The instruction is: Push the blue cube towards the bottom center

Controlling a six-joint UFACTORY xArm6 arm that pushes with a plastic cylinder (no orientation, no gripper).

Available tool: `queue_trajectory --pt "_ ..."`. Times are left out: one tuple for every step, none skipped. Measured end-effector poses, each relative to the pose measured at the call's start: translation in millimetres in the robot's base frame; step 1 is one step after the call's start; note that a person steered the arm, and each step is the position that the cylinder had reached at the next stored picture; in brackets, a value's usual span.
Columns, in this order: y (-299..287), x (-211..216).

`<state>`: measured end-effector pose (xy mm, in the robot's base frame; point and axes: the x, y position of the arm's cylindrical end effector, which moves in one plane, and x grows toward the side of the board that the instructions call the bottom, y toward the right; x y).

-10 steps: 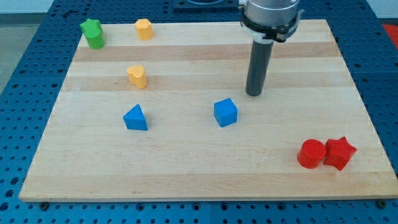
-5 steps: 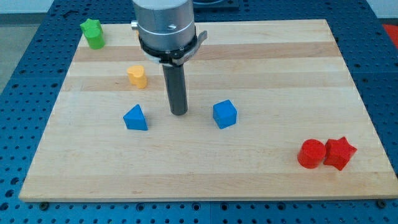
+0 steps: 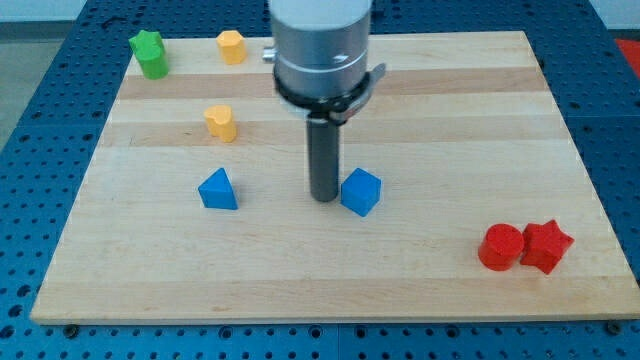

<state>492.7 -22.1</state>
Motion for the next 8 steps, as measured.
queue_trajectory --pt "-14.3 14.6" --pt "-13.1 -8.8" --pt "-5.5 -36.4" --pt "24.1 -42.5" --pt "59.2 -36.0" --pt "67.0 -17.8" --pt "67.0 7.3" --pt "71.5 7.8"
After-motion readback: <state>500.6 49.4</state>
